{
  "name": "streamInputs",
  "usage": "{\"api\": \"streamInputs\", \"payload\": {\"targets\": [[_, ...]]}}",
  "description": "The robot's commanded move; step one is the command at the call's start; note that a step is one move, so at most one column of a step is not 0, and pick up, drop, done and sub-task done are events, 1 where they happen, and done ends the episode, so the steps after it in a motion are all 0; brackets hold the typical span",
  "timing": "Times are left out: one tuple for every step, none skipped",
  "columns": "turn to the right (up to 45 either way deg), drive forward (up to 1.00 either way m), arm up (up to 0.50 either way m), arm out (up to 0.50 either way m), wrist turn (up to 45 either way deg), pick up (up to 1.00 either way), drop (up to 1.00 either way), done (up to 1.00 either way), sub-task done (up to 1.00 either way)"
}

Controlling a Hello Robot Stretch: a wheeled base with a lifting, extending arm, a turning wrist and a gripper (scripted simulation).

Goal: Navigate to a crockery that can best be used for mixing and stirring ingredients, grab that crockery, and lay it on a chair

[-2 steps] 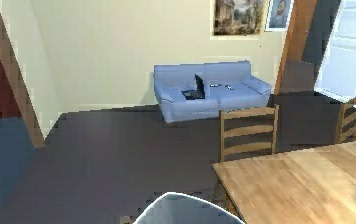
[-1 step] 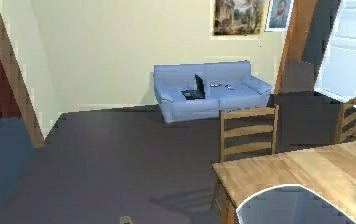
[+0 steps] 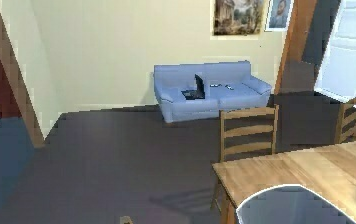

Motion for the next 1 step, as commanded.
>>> {"api": "streamInputs", "payload": {"targets": [[0.0, 0.0, -0.5, 0.0, 0.0, 0.0, 0.0, 0.0, 0.0]]}}
